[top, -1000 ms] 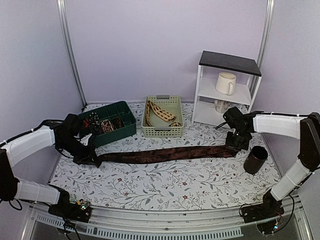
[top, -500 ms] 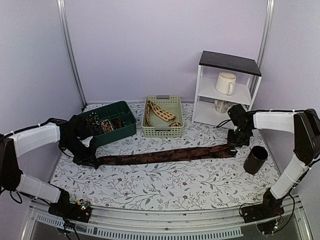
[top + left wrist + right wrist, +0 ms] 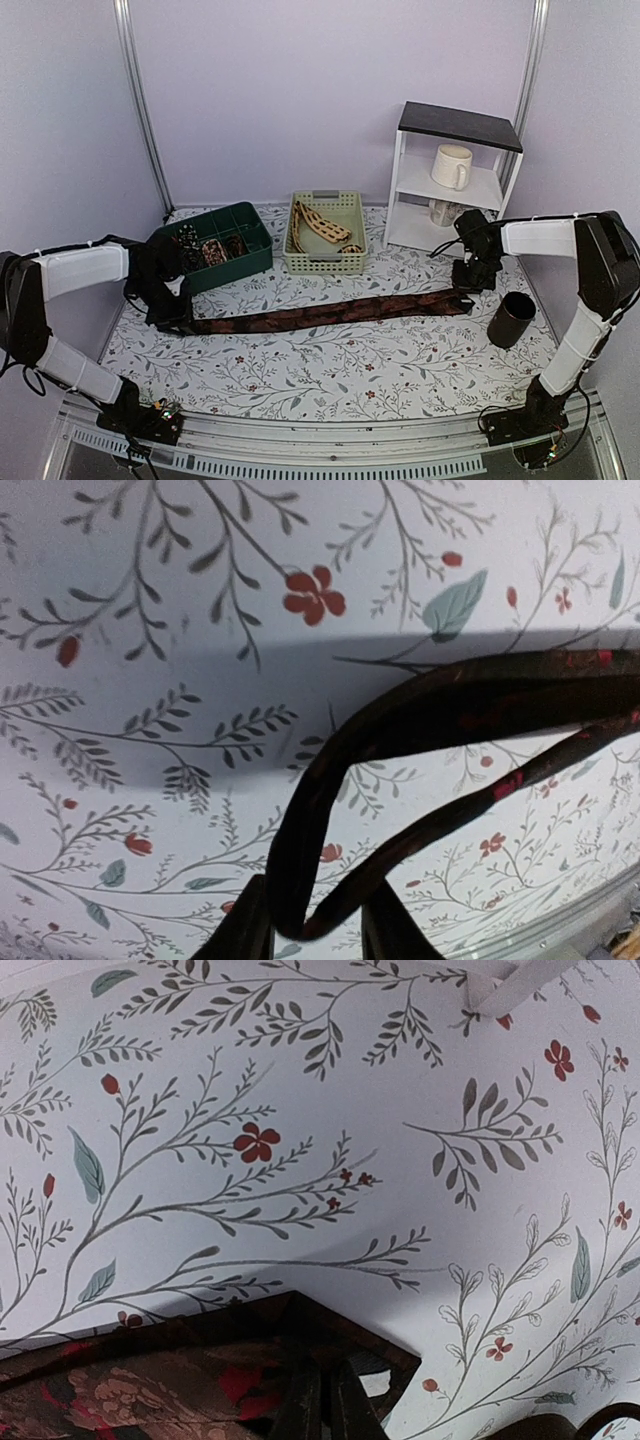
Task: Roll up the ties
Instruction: Flatten out the tie at the center of the board.
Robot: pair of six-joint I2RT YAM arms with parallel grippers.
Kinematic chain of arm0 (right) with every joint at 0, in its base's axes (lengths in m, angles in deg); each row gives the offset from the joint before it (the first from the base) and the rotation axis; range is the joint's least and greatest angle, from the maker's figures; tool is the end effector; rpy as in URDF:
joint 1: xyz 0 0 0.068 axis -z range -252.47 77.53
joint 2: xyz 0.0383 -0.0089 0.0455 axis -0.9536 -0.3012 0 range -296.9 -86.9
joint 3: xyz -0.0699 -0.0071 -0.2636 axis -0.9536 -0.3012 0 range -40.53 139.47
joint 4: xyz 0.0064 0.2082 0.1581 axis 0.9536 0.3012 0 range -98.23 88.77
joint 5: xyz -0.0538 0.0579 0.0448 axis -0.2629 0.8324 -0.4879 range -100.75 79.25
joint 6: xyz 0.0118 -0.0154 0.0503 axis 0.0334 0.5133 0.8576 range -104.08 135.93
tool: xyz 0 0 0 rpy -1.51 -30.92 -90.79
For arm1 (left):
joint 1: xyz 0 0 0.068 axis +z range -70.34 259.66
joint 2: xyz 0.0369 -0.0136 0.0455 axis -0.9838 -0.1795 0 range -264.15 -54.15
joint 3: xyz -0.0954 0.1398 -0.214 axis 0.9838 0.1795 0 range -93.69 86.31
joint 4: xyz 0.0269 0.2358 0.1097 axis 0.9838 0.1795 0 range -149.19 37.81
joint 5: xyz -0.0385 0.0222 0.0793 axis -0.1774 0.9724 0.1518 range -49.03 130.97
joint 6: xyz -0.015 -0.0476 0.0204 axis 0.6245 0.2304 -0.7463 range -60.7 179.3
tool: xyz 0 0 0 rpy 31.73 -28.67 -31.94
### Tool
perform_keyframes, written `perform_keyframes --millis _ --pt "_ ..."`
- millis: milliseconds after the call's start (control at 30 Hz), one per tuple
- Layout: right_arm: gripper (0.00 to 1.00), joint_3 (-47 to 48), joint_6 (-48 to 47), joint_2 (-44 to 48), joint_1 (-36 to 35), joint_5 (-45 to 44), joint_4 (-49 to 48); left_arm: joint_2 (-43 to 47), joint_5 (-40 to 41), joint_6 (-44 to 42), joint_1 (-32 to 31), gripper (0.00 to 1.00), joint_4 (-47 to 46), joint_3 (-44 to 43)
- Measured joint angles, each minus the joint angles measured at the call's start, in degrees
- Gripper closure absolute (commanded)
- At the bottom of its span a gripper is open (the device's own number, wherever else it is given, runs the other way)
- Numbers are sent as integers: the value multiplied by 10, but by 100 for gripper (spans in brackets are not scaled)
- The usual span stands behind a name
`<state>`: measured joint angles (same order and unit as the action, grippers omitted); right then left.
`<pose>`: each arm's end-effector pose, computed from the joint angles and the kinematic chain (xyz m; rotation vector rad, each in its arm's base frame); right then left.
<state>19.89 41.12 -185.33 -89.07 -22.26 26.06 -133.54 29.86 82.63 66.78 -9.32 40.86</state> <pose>0.3105 0.0851 0.1673 0.2518 2.7694 -0.1074 0.2128 -0.0557 0.1777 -0.2646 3.0698 -0.3367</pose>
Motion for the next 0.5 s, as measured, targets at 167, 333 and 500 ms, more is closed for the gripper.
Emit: perform_keyframes --millis 167,333,500 --pt "95 2 0 -3 0 0 5 10 50 9 -1 64 5 -44" --pt "95 11 0 -4 0 3 22 24 62 19 -1 66 3 -84" --pt "95 19 0 -3 0 17 33 34 22 23 -1 80 -21 -83"
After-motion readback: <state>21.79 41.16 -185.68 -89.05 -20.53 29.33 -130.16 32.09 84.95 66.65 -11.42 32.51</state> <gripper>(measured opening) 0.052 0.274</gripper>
